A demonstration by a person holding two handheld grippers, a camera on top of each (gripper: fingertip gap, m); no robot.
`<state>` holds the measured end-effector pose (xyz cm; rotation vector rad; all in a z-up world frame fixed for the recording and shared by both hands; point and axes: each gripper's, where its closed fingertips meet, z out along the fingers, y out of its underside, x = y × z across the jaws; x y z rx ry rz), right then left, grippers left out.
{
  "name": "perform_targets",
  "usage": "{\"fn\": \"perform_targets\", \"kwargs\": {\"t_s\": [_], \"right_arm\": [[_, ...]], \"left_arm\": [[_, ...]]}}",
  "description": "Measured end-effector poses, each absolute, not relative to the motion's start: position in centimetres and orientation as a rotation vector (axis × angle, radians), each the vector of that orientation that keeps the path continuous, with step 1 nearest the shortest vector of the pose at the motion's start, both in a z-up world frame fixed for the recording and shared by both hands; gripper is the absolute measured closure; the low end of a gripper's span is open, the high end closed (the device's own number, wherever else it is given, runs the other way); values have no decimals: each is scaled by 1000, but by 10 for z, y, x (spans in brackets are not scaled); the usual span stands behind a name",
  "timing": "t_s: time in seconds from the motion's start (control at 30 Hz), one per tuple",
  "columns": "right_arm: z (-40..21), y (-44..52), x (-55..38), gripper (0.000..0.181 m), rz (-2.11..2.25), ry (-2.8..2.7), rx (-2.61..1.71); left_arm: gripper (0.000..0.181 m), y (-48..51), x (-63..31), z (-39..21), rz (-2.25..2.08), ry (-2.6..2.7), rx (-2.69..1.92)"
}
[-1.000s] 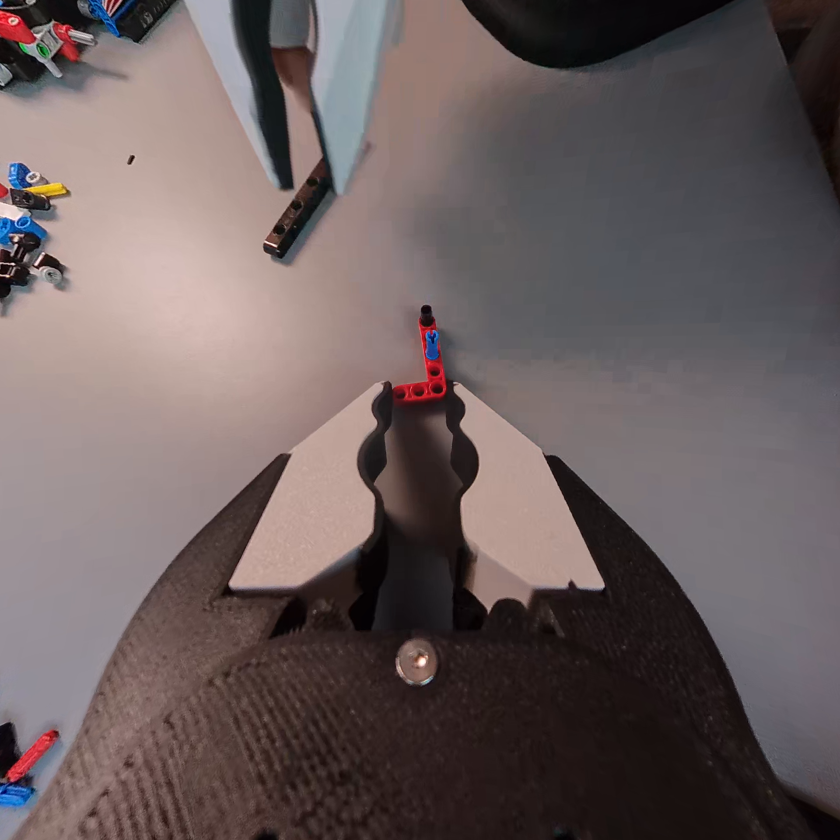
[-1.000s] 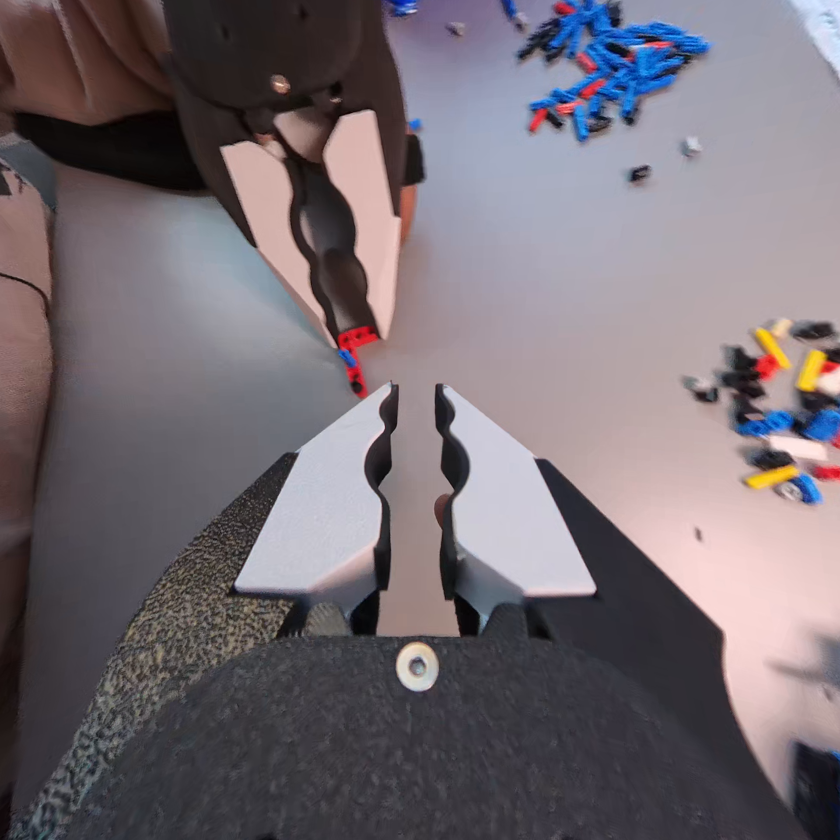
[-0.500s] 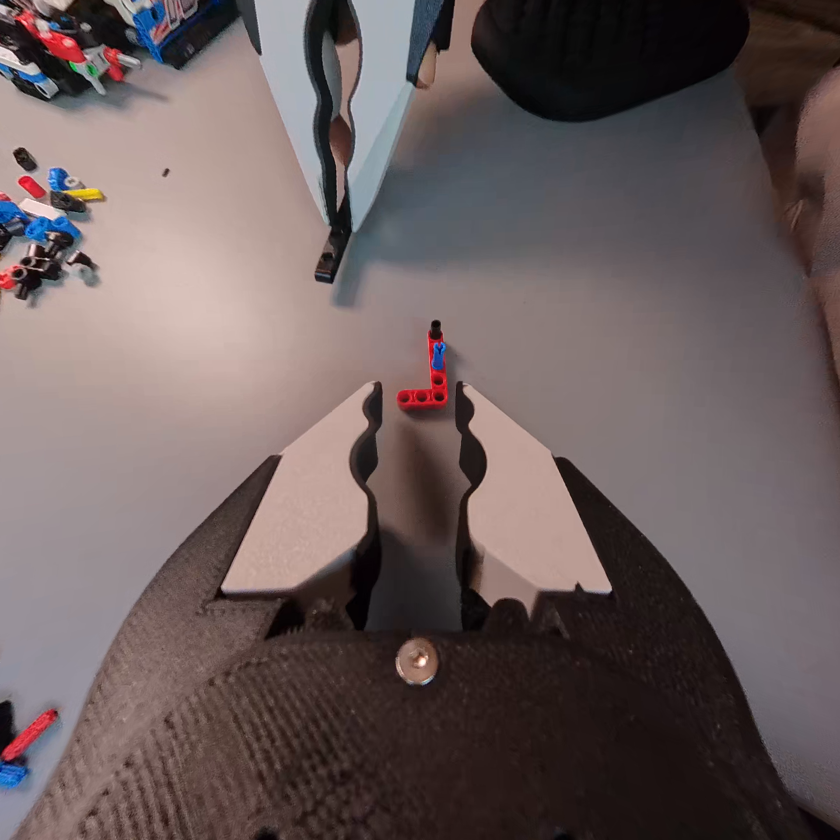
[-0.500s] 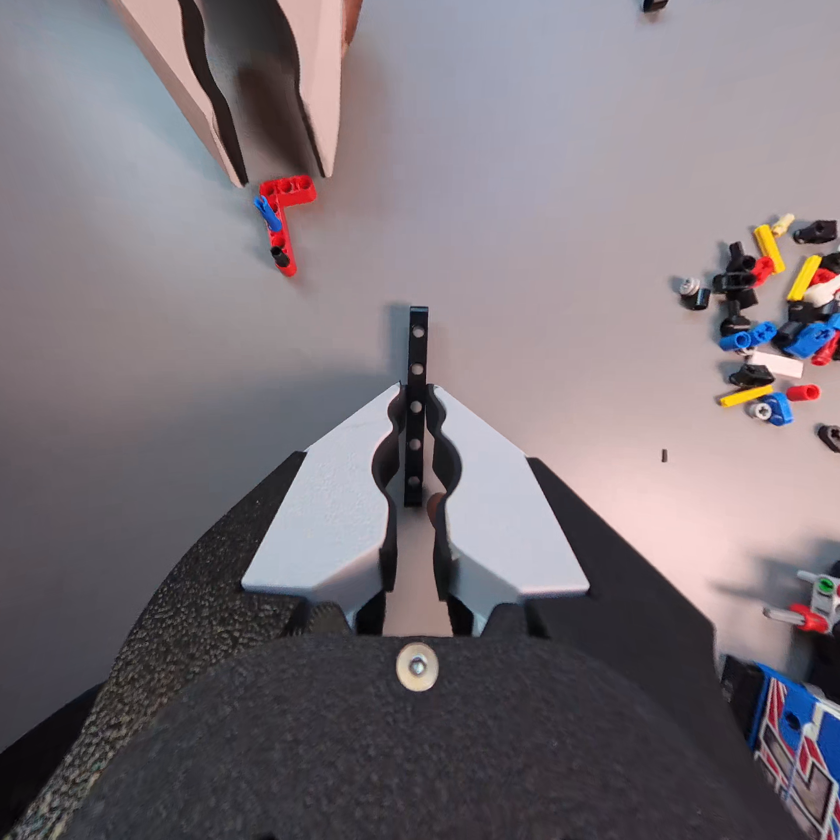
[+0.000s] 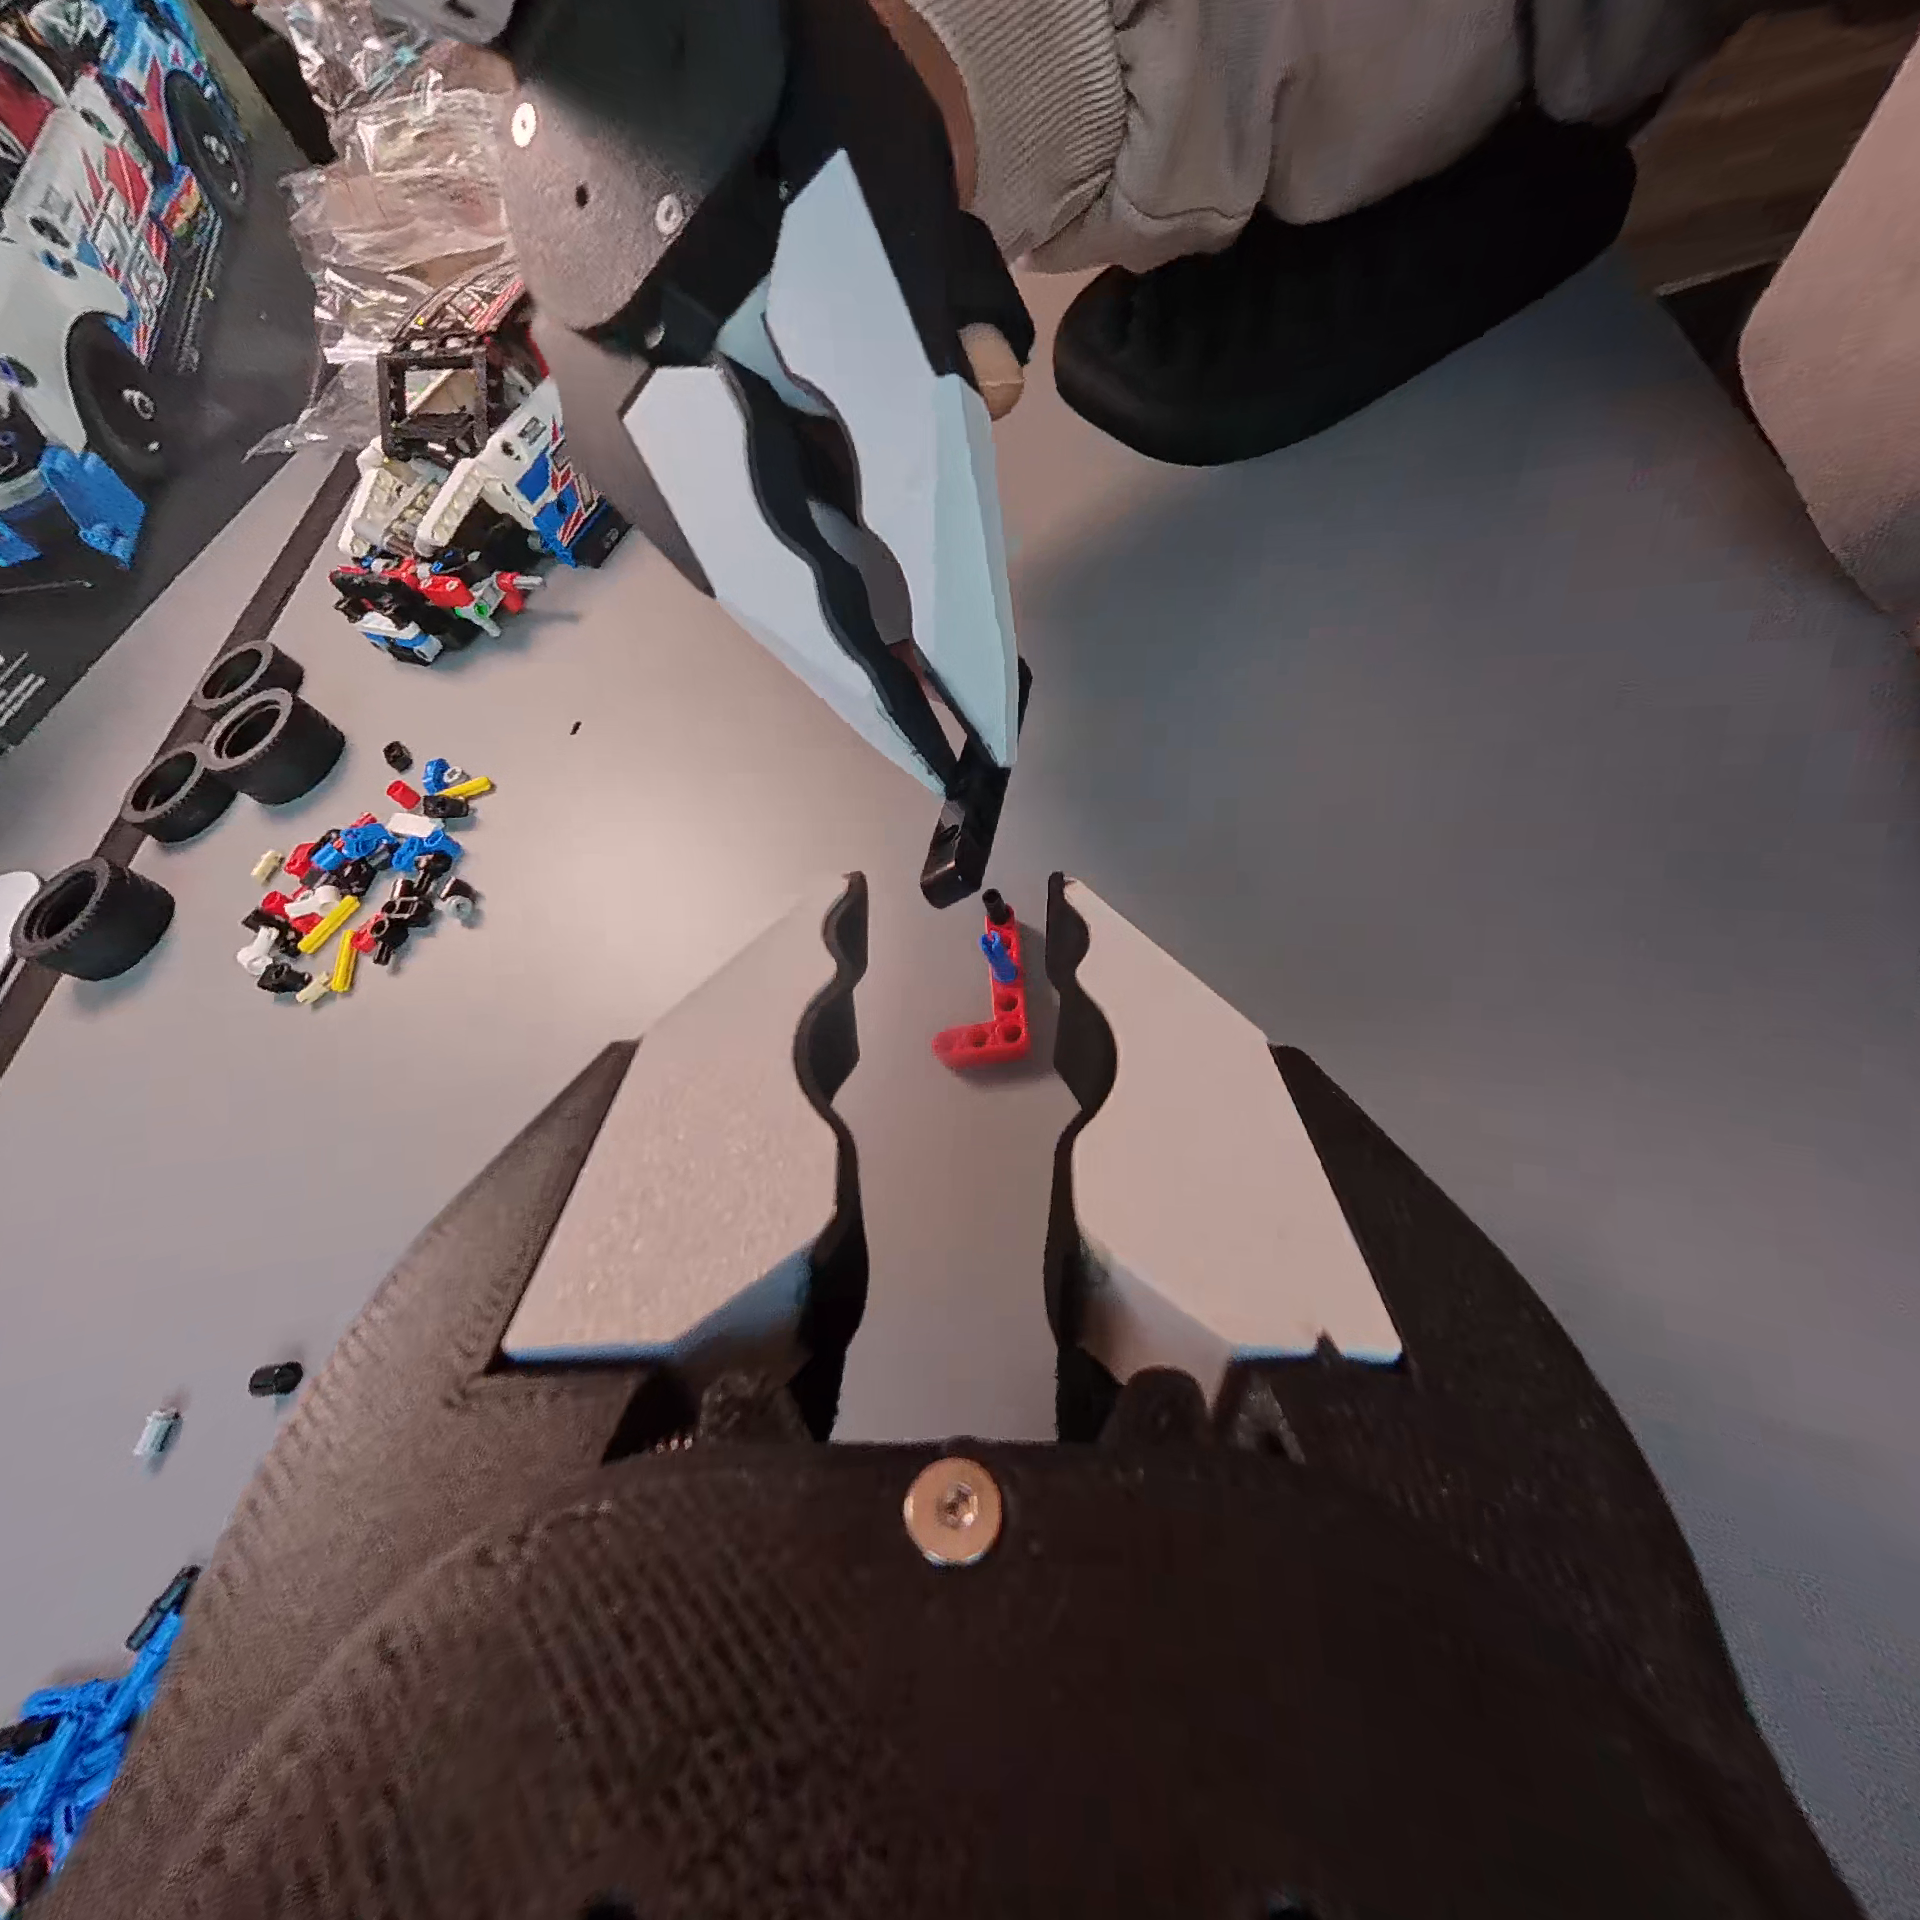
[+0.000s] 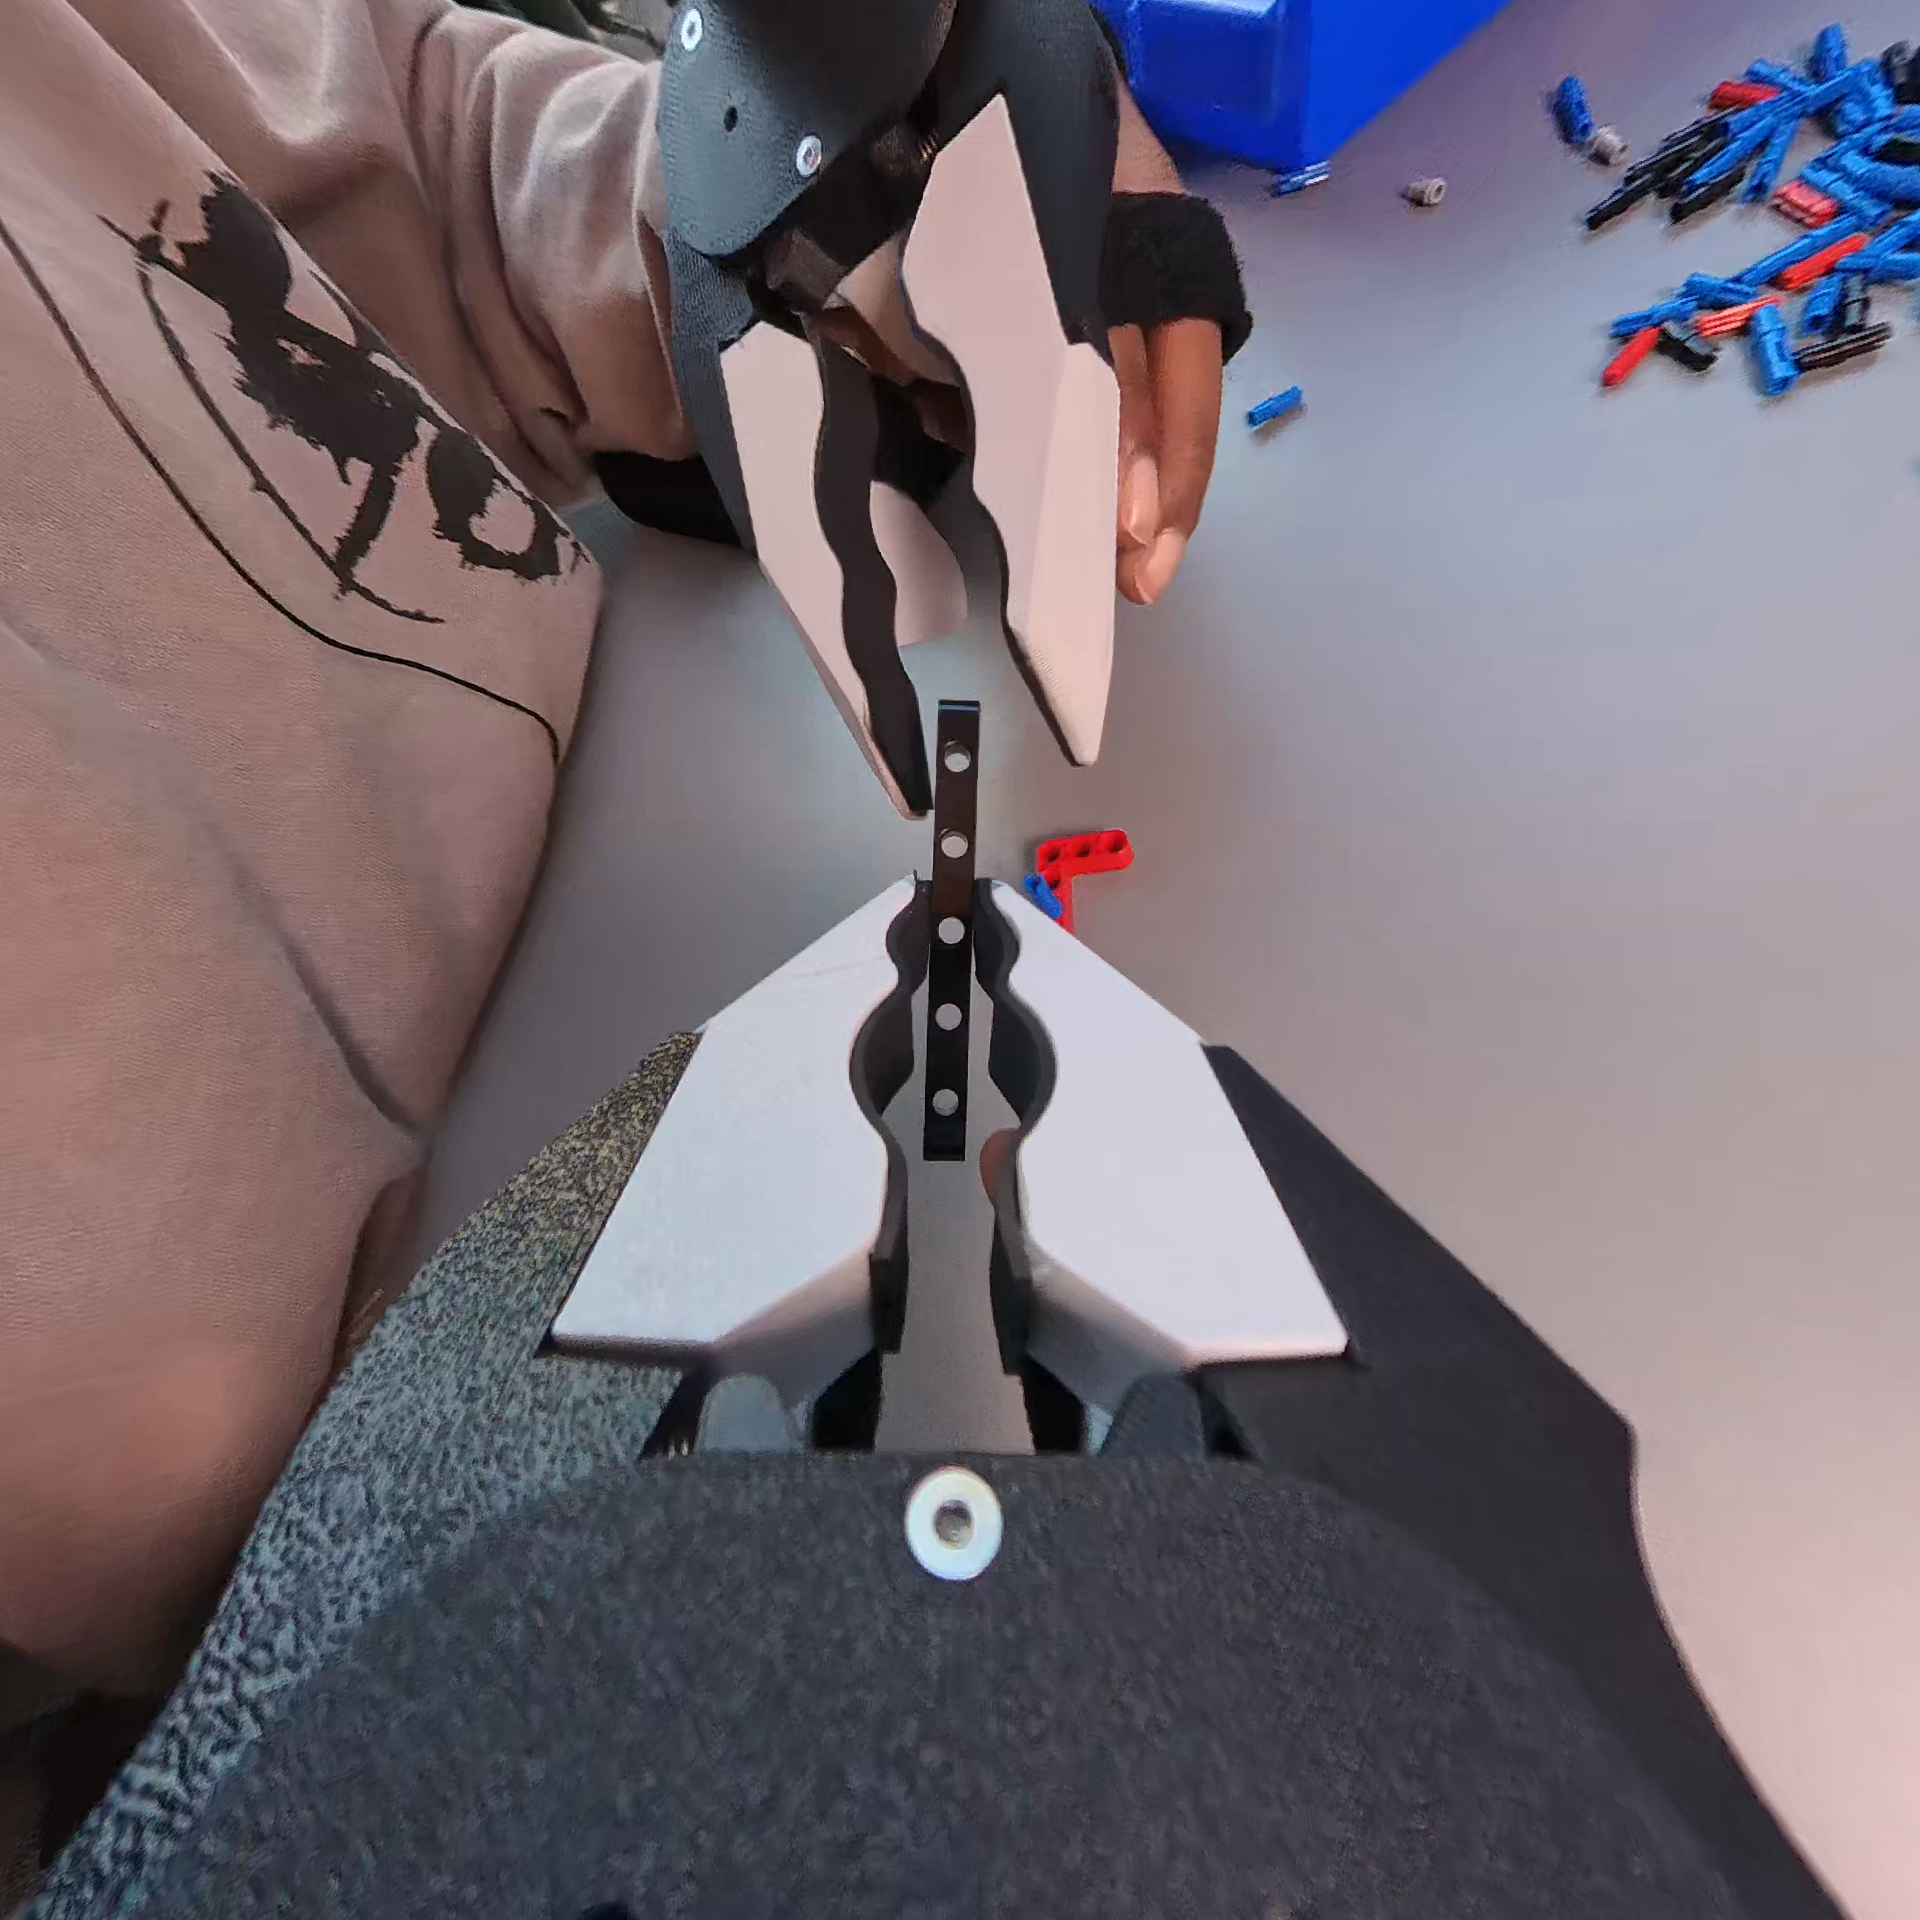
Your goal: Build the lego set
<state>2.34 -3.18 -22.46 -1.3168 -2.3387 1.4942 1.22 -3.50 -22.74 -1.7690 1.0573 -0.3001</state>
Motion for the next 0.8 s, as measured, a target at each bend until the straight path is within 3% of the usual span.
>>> {"fn": "perform_targets", "kwargs": {"t_s": [0.07, 0.2, 0.8], "right_arm": [[-224, -38, 27, 175, 1586, -2358, -1343], [-227, -49, 37, 175, 1685, -2438, -1382], [-201, -36, 17, 176, 2004, -2063, -1478]], "left_arm": [[163, -40, 20, -228, -287, 1117, -1726], [173, -48, 33, -230, -294, 1185, -1674], [168, -37, 16, -207, -464, 952, -1649]]}}
